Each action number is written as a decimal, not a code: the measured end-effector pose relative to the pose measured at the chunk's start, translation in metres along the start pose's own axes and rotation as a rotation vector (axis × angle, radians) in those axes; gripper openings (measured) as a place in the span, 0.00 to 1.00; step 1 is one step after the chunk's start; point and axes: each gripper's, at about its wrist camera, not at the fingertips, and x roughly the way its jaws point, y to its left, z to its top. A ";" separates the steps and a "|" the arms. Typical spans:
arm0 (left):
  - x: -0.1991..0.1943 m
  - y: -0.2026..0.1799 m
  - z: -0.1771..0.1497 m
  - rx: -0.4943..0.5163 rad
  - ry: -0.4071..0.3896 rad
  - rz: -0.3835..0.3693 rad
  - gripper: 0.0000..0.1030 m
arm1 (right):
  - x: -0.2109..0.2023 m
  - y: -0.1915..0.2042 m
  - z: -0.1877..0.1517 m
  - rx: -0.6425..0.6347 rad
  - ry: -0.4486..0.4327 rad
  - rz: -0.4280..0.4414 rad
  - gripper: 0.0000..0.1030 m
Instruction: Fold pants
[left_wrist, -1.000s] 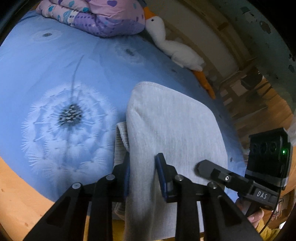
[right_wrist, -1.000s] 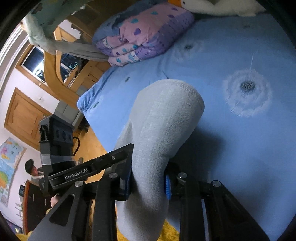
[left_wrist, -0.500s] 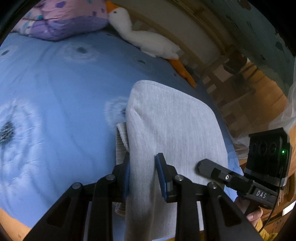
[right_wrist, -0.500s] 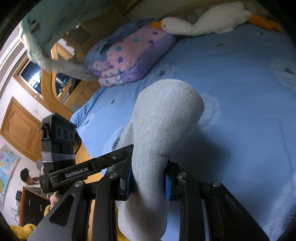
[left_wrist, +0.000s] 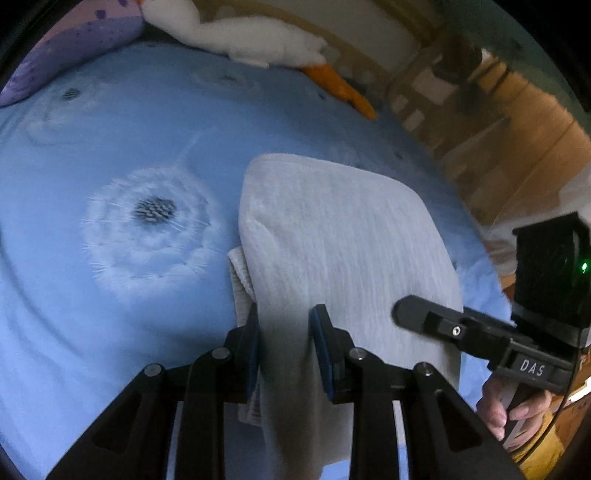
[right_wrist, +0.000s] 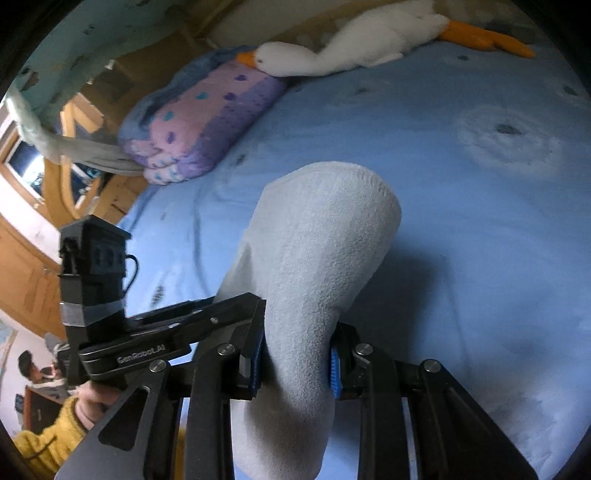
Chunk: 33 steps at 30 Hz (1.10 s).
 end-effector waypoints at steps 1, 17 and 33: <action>0.011 -0.002 0.000 0.012 0.021 0.010 0.26 | 0.003 -0.008 -0.001 0.006 0.008 -0.016 0.25; 0.037 -0.027 -0.003 0.197 0.089 0.111 0.31 | 0.029 -0.039 -0.017 0.056 0.040 -0.215 0.40; 0.011 -0.012 -0.039 0.168 0.058 0.202 0.59 | -0.005 -0.026 -0.072 0.069 0.006 -0.302 0.41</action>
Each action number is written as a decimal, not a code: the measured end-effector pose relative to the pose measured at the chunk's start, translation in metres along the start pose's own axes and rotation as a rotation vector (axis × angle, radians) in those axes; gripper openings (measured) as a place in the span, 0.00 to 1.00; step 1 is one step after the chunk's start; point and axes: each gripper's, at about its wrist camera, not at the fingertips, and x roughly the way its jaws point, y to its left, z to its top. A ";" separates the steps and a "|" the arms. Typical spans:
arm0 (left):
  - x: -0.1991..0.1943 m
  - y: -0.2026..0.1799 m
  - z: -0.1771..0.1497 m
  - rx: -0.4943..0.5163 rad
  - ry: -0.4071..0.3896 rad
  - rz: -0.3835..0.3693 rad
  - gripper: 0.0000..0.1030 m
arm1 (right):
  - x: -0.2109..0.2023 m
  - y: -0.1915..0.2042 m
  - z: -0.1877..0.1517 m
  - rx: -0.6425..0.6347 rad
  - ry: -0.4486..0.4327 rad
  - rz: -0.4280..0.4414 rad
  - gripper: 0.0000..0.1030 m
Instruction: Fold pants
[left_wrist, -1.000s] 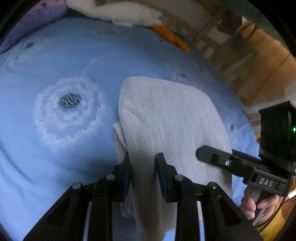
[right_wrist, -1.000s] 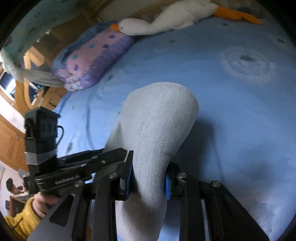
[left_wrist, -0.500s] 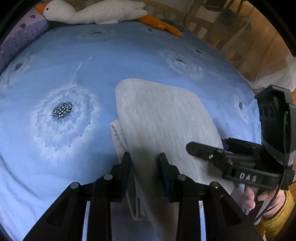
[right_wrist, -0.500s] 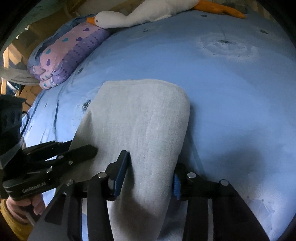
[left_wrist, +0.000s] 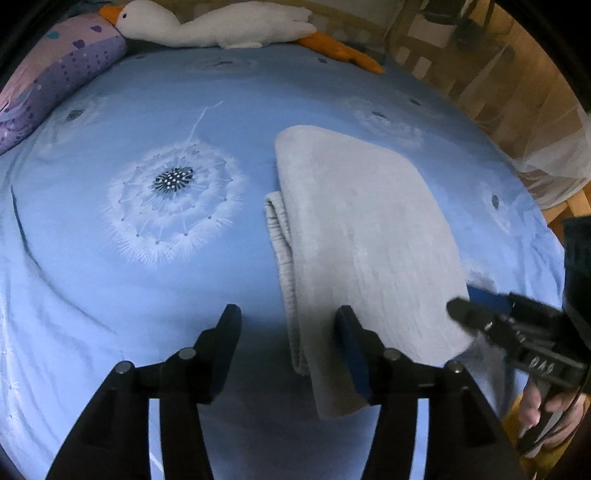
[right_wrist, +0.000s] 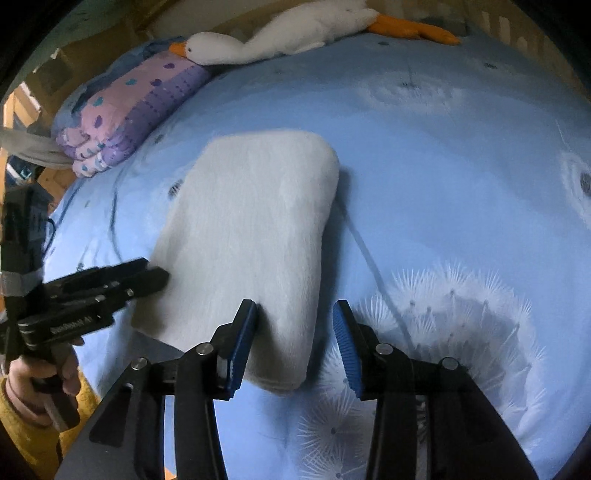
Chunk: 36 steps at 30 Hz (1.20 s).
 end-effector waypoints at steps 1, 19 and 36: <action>0.001 0.001 0.000 -0.005 -0.003 0.006 0.62 | 0.002 -0.002 -0.001 0.004 -0.003 0.001 0.42; -0.033 -0.014 -0.047 -0.083 0.004 0.079 0.73 | -0.045 0.009 -0.039 -0.038 -0.054 -0.052 0.70; -0.011 -0.039 -0.078 -0.043 0.019 0.194 0.80 | -0.023 0.005 -0.078 -0.052 -0.058 -0.177 0.77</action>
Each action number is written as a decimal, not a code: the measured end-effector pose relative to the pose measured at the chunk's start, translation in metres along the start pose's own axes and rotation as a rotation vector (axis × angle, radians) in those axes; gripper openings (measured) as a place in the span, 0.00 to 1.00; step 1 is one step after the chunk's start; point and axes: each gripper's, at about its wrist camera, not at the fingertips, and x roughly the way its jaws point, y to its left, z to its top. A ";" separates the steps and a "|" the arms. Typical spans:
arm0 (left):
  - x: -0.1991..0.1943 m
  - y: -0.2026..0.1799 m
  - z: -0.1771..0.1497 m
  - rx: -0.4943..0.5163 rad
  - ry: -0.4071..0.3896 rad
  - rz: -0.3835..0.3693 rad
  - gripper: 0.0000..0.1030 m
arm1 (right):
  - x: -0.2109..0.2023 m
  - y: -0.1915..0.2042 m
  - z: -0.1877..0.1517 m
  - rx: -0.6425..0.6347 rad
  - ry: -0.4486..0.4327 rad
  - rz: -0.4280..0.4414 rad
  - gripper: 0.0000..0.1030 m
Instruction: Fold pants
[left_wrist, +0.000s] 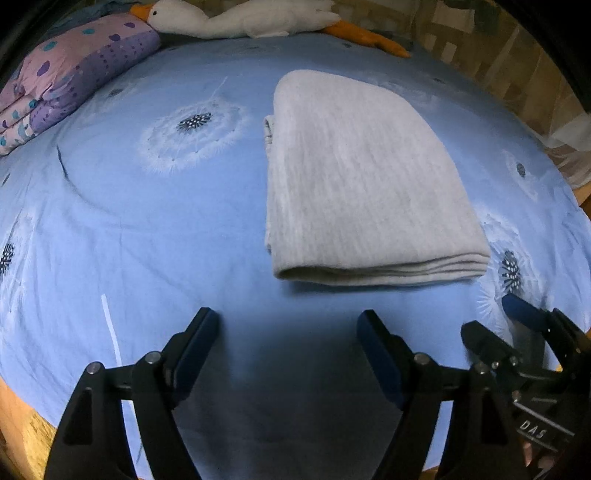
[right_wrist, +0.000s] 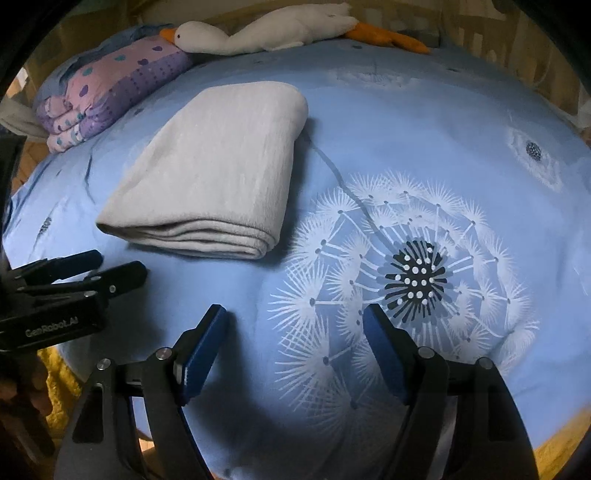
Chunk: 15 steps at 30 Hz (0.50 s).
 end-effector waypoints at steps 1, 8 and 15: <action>0.001 0.000 0.001 -0.005 0.000 0.003 0.81 | 0.000 0.000 -0.001 0.000 -0.006 -0.002 0.77; 0.004 -0.004 -0.002 0.001 -0.010 0.007 0.88 | 0.001 0.002 -0.005 -0.004 -0.032 0.003 0.79; 0.005 -0.005 -0.004 -0.003 -0.016 0.000 0.88 | 0.000 -0.001 -0.005 0.003 -0.037 0.008 0.80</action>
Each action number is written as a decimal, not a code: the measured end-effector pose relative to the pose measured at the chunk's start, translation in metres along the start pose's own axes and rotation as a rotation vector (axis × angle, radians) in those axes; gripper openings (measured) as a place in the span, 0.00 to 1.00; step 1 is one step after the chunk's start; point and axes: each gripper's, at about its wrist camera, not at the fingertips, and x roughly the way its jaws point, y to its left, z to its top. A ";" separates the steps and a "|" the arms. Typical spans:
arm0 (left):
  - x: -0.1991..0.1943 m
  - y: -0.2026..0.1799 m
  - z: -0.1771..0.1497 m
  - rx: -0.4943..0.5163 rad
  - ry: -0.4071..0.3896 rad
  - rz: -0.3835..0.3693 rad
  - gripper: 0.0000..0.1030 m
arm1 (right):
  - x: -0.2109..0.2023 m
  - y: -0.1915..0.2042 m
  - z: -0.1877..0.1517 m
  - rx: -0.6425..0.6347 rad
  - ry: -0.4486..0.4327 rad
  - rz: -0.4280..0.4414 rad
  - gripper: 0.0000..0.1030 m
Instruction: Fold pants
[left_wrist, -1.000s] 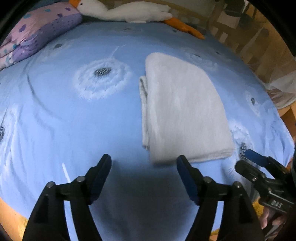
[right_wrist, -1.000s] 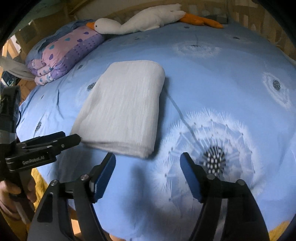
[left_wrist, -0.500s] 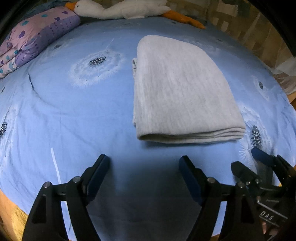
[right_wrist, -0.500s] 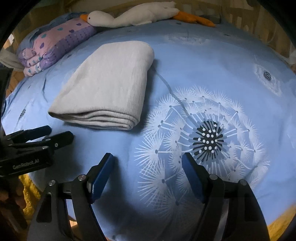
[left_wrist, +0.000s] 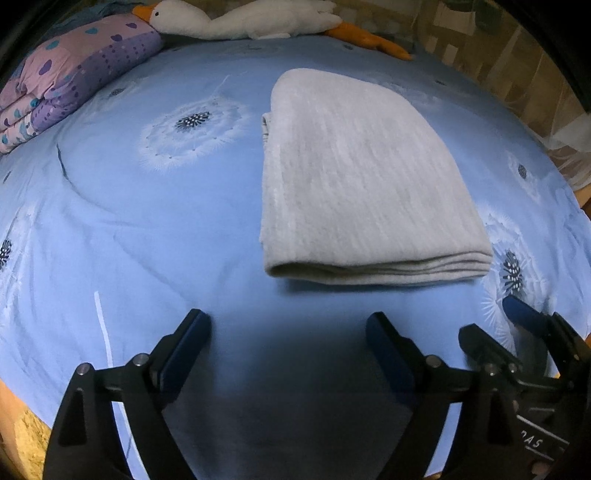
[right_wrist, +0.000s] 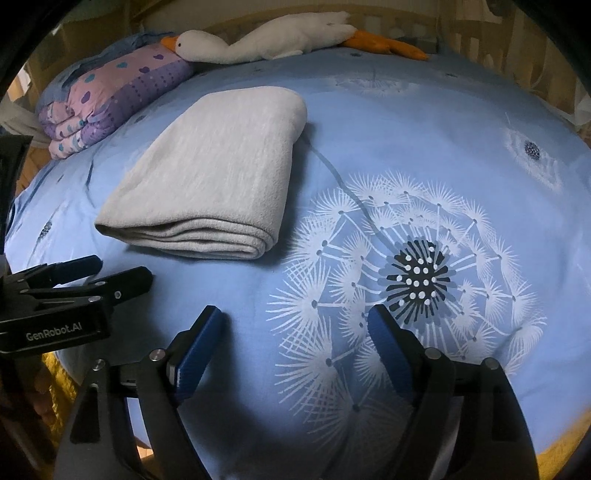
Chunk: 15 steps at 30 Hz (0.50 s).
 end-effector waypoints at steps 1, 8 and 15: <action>0.000 0.000 0.000 0.002 -0.001 0.001 0.88 | 0.000 0.000 0.000 0.000 0.000 0.001 0.80; -0.001 -0.003 -0.002 0.013 -0.003 0.011 0.88 | 0.001 0.000 0.001 0.001 -0.002 0.002 0.80; -0.001 -0.004 -0.001 0.013 -0.002 0.011 0.88 | 0.001 0.000 0.001 0.001 -0.002 0.003 0.80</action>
